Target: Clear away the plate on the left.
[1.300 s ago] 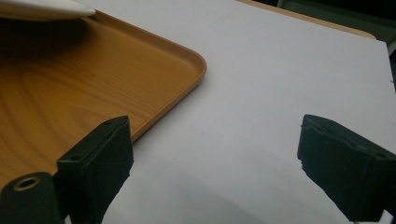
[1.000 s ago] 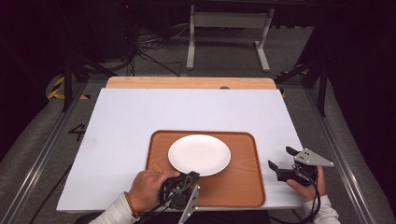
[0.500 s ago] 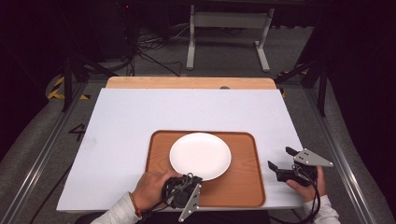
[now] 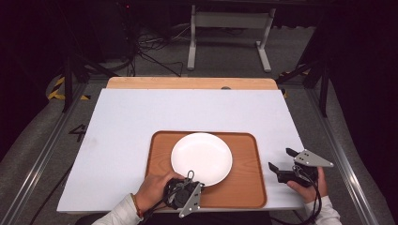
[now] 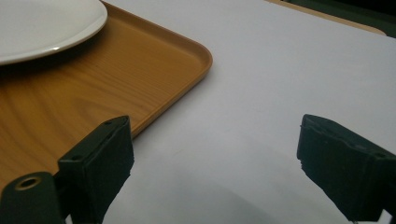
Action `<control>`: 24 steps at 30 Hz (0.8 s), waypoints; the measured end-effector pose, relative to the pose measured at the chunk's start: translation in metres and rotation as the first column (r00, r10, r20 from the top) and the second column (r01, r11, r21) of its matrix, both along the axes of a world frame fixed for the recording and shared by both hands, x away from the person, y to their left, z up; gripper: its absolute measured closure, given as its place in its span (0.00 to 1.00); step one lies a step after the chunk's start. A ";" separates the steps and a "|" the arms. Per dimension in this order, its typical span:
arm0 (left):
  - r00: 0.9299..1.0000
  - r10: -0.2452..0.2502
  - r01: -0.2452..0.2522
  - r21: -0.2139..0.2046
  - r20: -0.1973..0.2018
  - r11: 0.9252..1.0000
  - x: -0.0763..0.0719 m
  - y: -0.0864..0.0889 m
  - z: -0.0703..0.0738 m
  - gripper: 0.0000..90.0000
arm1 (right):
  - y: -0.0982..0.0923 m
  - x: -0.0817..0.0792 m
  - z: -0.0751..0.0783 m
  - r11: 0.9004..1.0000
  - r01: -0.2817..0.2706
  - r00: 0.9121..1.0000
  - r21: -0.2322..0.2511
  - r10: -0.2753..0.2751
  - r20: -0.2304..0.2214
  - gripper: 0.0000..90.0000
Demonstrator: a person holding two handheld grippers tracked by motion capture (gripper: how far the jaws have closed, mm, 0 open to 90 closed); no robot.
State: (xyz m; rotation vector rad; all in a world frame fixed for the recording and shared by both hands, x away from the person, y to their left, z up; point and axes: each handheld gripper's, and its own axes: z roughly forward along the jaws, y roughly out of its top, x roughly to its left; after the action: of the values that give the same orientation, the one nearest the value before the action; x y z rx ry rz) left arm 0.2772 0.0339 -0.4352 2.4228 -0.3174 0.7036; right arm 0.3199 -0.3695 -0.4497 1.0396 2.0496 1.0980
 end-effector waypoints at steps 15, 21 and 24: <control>0.996 -0.001 -0.004 -0.057 -0.089 0.998 0.008 0.005 0.001 0.95 | 0.000 0.000 0.000 1.000 -0.004 1.000 -0.008 0.005 0.005 0.13; 0.993 0.006 -0.019 -0.108 -0.115 0.994 0.014 0.012 0.005 0.91 | 0.000 -0.001 0.001 1.000 -0.003 1.000 -0.011 0.003 0.010 0.13; 0.993 0.004 -0.019 -0.126 -0.119 0.992 0.016 0.015 0.007 0.90 | 0.000 -0.001 0.001 1.000 -0.006 1.000 -0.011 0.006 0.014 0.13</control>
State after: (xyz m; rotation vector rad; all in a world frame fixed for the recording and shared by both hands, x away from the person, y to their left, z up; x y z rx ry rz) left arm 0.2934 0.0492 -0.4278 2.3346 -0.2050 0.5646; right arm 0.3188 -0.3693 -0.4485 1.0179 2.0468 1.0925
